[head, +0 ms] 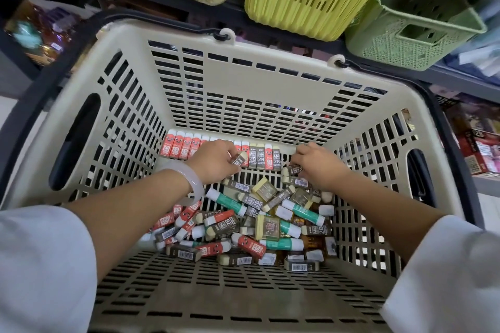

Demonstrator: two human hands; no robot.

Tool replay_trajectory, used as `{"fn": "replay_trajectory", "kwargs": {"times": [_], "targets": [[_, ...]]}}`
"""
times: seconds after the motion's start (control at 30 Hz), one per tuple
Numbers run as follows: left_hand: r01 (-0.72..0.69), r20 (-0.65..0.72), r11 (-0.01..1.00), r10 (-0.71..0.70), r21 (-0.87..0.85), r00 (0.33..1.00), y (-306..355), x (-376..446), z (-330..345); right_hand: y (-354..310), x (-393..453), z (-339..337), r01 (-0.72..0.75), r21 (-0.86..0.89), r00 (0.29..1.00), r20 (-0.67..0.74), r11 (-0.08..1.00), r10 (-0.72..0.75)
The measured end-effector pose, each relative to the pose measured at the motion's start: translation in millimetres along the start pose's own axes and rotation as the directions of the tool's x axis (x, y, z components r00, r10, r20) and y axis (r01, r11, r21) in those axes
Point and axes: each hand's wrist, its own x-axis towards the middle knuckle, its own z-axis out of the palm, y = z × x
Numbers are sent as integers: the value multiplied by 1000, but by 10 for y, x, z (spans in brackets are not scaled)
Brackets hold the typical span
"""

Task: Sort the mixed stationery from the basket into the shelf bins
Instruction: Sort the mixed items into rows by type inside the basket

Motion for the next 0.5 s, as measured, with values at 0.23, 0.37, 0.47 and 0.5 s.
{"fn": "replay_trajectory", "kwargs": {"times": [0.23,0.37,0.47,0.5], "targets": [[-7,-29,999,6,-36,1000,10,14,19,-125,13,-6,-307,527,901,-107,792,420],[7,-37,997,-10,-78,999,0,19,24,-326,166,93,-397,630,831,-63,667,553],[26,-44,990,-32,-140,998,5,28,23,-378,242,101,-434,652,809,-22,622,587],[38,-40,985,-46,-167,998,8,28,21,-363,241,87,-431,646,819,-15,630,574]]}}
